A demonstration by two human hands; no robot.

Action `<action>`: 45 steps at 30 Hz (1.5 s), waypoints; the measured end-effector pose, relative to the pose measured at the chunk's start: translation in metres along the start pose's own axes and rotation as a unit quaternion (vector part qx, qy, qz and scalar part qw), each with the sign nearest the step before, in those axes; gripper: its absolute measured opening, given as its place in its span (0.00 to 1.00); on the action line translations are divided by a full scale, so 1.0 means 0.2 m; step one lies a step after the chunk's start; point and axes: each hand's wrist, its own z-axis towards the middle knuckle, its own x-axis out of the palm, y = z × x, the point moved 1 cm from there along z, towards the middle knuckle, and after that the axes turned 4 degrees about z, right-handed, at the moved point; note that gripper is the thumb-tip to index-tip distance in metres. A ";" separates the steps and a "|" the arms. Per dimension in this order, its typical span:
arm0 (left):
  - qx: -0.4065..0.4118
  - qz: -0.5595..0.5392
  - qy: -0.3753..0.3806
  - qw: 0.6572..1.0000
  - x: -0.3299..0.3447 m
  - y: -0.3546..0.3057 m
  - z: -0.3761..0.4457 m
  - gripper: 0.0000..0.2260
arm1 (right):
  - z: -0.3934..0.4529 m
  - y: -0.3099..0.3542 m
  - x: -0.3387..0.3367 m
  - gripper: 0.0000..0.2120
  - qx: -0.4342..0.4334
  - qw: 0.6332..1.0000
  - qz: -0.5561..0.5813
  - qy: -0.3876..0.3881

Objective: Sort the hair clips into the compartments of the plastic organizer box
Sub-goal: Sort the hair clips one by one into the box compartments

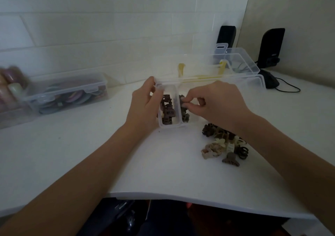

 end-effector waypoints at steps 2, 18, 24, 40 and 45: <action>-0.006 0.005 -0.004 1.000 0.00 0.00 0.00 0.10 | 0.01 0.01 -0.02 0.09 0.001 0.999 -0.027 0.032; -0.049 -0.012 -0.033 0.998 -0.03 0.03 0.03 0.25 | 0.00 -0.01 -0.05 0.08 -0.031 0.983 0.179 0.024; -0.086 -0.018 -0.063 0.994 -0.04 0.04 0.03 0.11 | 0.00 -0.08 -0.08 0.06 -0.048 0.937 0.273 0.214; -0.119 -0.006 -0.103 0.988 -0.07 0.10 0.07 0.12 | 0.00 -0.20 -0.10 0.08 0.042 0.921 0.143 0.359; -0.112 -0.010 -0.101 0.989 -0.07 0.09 0.07 0.14 | 0.00 -0.19 -0.08 0.03 0.012 0.934 0.135 0.330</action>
